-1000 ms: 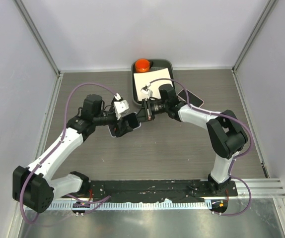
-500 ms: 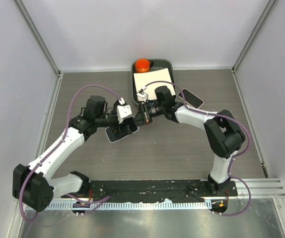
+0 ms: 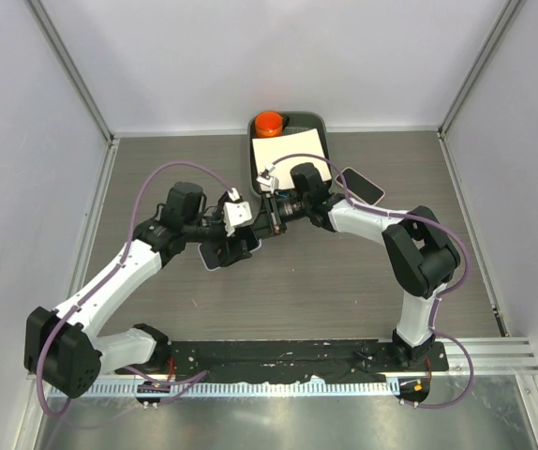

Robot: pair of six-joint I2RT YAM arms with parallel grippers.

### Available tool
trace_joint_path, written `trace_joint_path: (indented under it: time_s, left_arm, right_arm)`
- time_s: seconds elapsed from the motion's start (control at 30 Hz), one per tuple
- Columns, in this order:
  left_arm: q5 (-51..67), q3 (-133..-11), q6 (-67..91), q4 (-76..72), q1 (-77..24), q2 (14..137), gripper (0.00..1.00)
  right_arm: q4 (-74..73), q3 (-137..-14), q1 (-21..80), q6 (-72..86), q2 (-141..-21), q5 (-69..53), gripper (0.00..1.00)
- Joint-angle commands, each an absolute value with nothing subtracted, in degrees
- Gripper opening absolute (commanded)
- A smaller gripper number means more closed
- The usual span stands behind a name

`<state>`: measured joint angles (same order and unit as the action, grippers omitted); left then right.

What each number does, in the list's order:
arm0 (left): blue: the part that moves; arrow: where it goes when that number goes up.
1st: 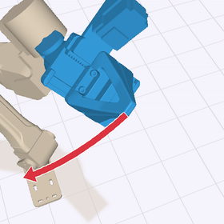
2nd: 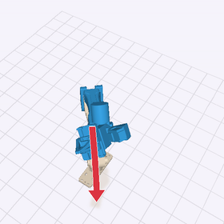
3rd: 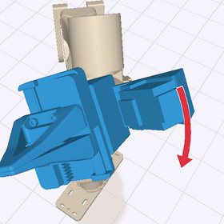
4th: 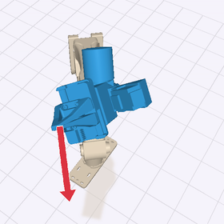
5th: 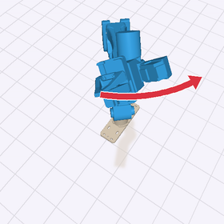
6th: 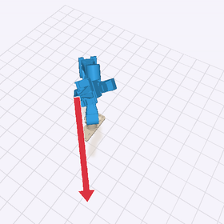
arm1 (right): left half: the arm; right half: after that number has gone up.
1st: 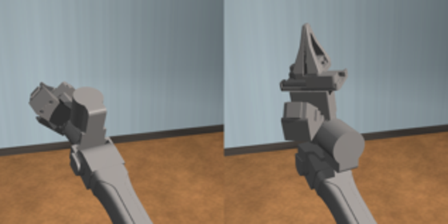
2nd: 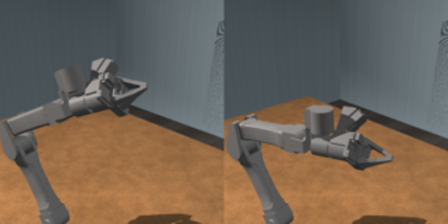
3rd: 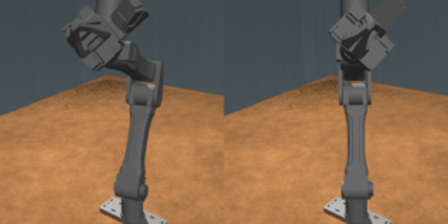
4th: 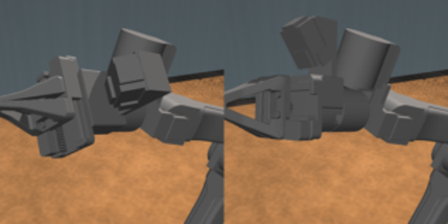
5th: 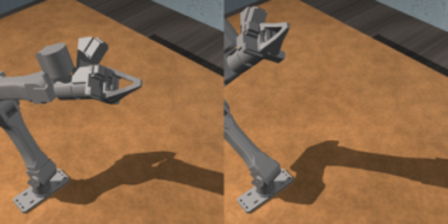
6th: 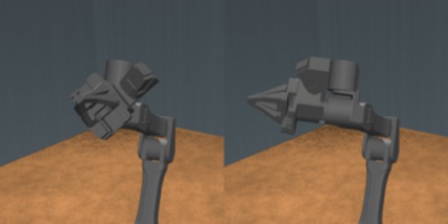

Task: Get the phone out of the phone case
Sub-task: Remove the phone case from the phone.

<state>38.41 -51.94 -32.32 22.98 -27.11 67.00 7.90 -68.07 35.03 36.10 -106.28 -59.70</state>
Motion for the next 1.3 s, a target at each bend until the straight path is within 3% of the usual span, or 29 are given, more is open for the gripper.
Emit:
trace_joint_path:
  time_s: [0.0, 0.4, 0.57, 0.73, 0.93, 1.13, 1.23, 1.27]
  left_arm:
    - [37.1, -52.3, -33.4, 20.7, -27.6, 67.4, 1.0]
    - [36.4, -52.3, -34.1, 20.9, -28.5, 68.5, 1.0]
    - [34.6, -51.7, -33.3, 18.9, -28.7, 68.2, 0.88]
    - [33.7, -51.2, -33.2, 18.4, -28.8, 67.9, 0.95]
    - [32.9, -50.6, -34.2, 17.9, -29.0, 67.8, 0.92]
    - [32.2, -50.9, -33.2, 17.0, -29.0, 67.6, 0.7]
    - [32.6, -51.1, -32.6, 16.8, -29.0, 67.4, 0.53]
    - [33.0, -51.1, -32.5, 16.8, -29.1, 67.3, 0.43]
  right_arm:
    - [10.6, -71.3, 35.5, 36.2, -105.0, -62.3, 0.01]
    - [11.2, -71.4, 35.5, 37.1, -104.9, -62.5, 0.01]
    - [11.5, -71.3, 35.4, 37.6, -105.0, -62.4, 0.01]
    - [13.6, -71.0, 35.5, 39.9, -105.2, -62.8, 0.01]
    - [14.9, -70.8, 35.5, 41.6, -105.3, -63.1, 0.01]
    - [14.9, -70.9, 35.5, 41.3, -105.6, -63.1, 0.01]
    - [14.5, -71.1, 35.5, 40.7, -106.2, -63.0, 0.01]
    - [14.2, -71.2, 35.5, 40.3, -106.3, -62.9, 0.01]
